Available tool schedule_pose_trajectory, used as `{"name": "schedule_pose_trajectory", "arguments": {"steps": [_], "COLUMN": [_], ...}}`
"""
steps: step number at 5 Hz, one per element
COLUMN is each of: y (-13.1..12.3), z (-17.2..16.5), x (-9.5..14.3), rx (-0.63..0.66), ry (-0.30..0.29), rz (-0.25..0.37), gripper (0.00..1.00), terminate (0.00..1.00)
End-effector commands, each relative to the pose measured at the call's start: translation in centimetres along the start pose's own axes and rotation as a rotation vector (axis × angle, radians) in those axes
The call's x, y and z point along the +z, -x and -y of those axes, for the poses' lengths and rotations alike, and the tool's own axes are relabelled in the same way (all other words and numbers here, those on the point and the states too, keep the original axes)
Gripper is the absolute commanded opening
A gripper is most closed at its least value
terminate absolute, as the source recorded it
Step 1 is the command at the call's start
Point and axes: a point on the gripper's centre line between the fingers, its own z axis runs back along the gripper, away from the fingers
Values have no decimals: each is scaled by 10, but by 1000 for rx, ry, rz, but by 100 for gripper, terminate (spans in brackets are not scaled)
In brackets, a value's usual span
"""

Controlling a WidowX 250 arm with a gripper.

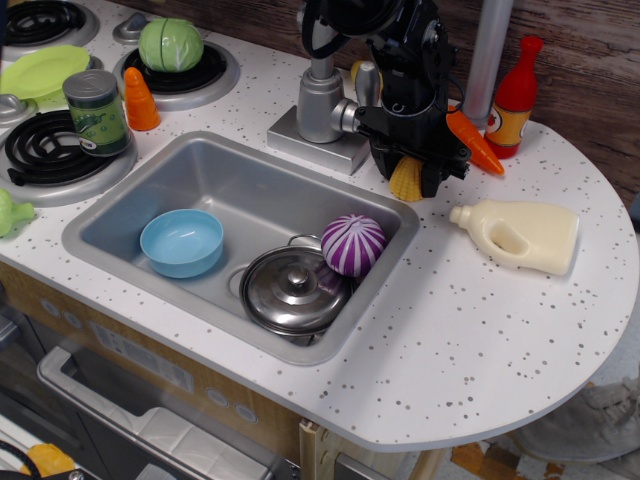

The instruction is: Put corn into bowl

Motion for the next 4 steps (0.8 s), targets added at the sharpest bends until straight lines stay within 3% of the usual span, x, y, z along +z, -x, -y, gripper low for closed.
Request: {"name": "schedule_pose_trajectory", "arguments": {"steps": [1,2,3,4], "y": [-14,-5,18,45], "z": [6,3,-17,-48], "x": [34,72,96,96], "rx": [27,49,52,59], "ry": [-33,-115,-199,-251], "rz": [11,-53,-53,-32], "gripper": [0,0,0,0], "terminate": [0,0,0,0]}}
